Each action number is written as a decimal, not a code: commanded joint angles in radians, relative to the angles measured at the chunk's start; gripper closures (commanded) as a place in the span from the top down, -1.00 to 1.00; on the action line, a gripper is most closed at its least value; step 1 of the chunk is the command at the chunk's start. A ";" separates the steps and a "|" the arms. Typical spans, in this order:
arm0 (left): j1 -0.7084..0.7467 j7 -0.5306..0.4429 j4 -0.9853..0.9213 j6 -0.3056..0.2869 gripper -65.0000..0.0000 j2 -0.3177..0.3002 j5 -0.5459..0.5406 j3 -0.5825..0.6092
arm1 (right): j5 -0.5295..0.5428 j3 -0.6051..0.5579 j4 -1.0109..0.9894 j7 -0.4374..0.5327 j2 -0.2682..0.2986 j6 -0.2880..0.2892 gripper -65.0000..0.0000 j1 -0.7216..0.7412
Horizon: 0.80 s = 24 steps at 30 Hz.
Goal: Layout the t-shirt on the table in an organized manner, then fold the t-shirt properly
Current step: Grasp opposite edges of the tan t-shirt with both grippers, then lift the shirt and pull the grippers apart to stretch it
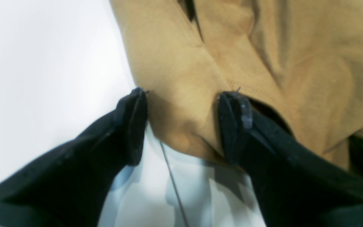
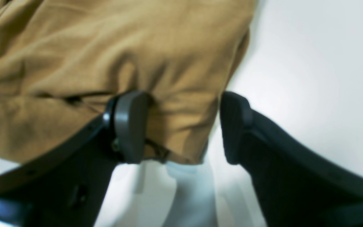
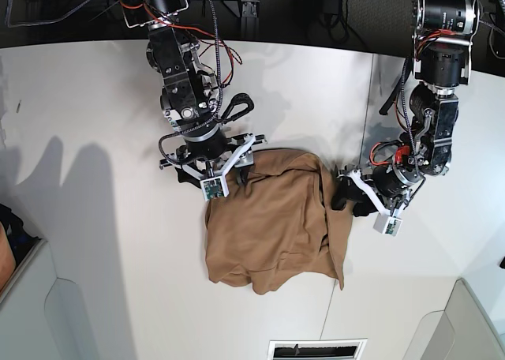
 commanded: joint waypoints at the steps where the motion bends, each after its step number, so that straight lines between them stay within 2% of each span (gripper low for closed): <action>1: -0.024 -0.030 0.014 -0.005 0.16 0.000 -0.013 -0.004 | -0.003 0.001 0.014 0.031 -0.009 0.000 0.11 0.019; 2: -0.024 -0.040 0.014 -0.005 0.03 0.002 -0.014 -0.004 | -0.003 0.001 0.014 0.037 -0.009 0.000 0.02 0.019; 3: -0.024 -0.043 0.014 -0.005 -0.19 0.004 -0.014 -0.004 | -0.003 0.001 0.014 0.044 -0.009 0.000 -0.13 0.019; 6: -0.024 -0.043 0.014 -0.005 -0.99 0.000 -0.013 -0.004 | -0.003 0.001 0.014 0.077 -0.009 0.002 -0.71 0.021; 8: -0.024 -0.043 0.018 -0.006 -1.00 -0.008 -0.014 -0.005 | -0.016 0.001 0.014 0.077 -0.008 0.013 -1.00 0.027; 12: -0.024 -0.037 0.056 -0.056 -1.00 -0.034 -0.039 -0.029 | -0.101 0.010 0.014 0.076 -0.008 0.069 -1.00 0.043; 14: -0.023 -0.014 0.089 -0.080 -1.00 -0.047 -0.087 -0.062 | -0.101 0.022 0.023 0.076 -0.008 0.067 -1.00 0.047; 18: -0.004 0.066 0.188 -0.167 -1.00 -0.077 -0.223 -0.163 | -0.100 0.068 0.091 0.075 -0.008 0.068 -1.00 0.043; 21: 0.025 0.141 0.272 -0.167 -1.00 -0.098 -0.356 -0.238 | -0.100 0.109 0.170 0.059 -0.008 0.068 -1.00 0.043; 24: 0.068 0.203 0.362 -0.167 -1.00 -0.117 -0.473 -0.302 | -0.099 0.140 0.267 -0.011 -0.008 0.068 -1.00 0.043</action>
